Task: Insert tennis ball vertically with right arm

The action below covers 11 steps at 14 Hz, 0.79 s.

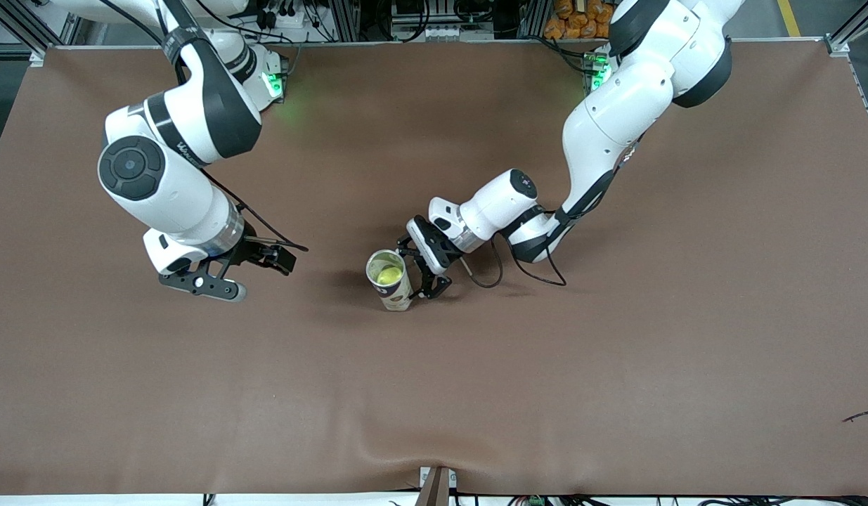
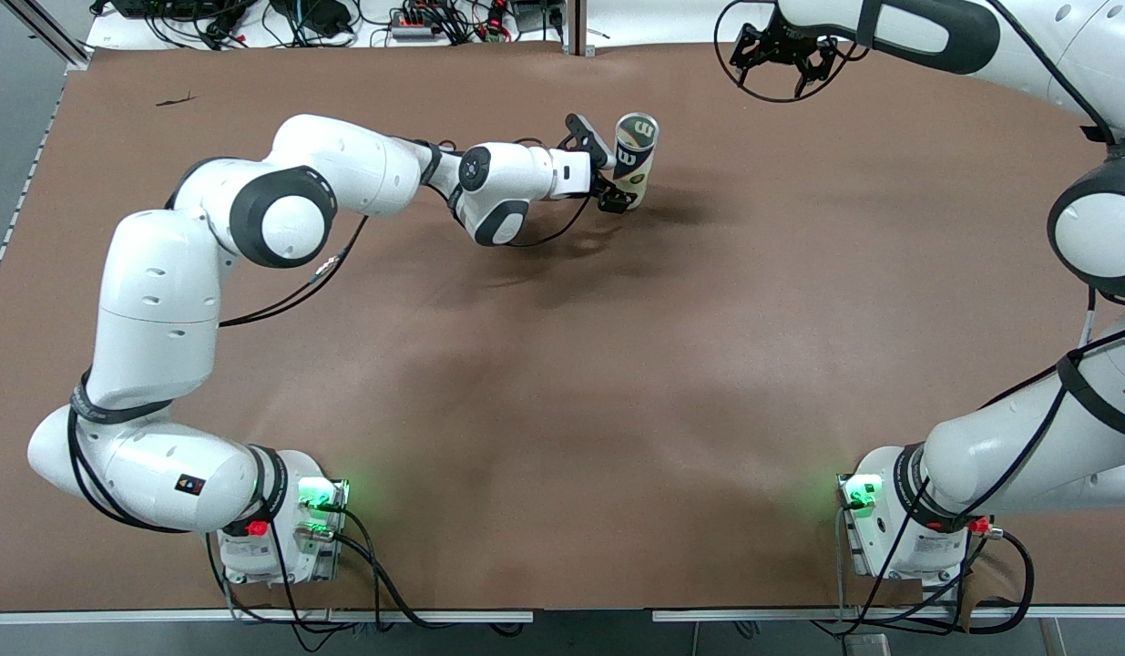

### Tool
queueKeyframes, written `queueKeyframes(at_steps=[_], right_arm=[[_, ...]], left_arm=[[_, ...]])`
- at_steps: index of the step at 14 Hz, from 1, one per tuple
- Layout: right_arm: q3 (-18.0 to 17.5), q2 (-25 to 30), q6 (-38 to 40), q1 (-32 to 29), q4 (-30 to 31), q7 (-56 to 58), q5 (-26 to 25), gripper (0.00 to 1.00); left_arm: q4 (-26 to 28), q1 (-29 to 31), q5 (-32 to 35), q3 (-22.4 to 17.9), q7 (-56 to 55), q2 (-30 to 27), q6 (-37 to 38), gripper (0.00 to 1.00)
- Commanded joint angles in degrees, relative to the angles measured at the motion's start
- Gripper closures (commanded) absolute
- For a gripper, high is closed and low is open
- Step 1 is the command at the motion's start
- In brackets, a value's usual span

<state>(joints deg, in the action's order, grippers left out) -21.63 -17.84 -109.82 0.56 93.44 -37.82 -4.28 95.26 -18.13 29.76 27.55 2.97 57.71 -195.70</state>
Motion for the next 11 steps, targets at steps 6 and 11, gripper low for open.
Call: queueKeyframes(at_steps=[6, 11], right_arm=[[16.42, 1.84, 3.19, 6.91, 1.05, 5.26, 12.98, 0.0], [28.2, 5.44, 7.59, 7.8, 1.05, 27.76, 12.54, 0.0]], left_arm=[[7.12, 1.17, 0.03, -0.48, -1.3, -3.12, -0.21, 0.0], [13.36, 7.65, 4.5, 0.65, -1.47, -5.58, -0.21, 0.0]])
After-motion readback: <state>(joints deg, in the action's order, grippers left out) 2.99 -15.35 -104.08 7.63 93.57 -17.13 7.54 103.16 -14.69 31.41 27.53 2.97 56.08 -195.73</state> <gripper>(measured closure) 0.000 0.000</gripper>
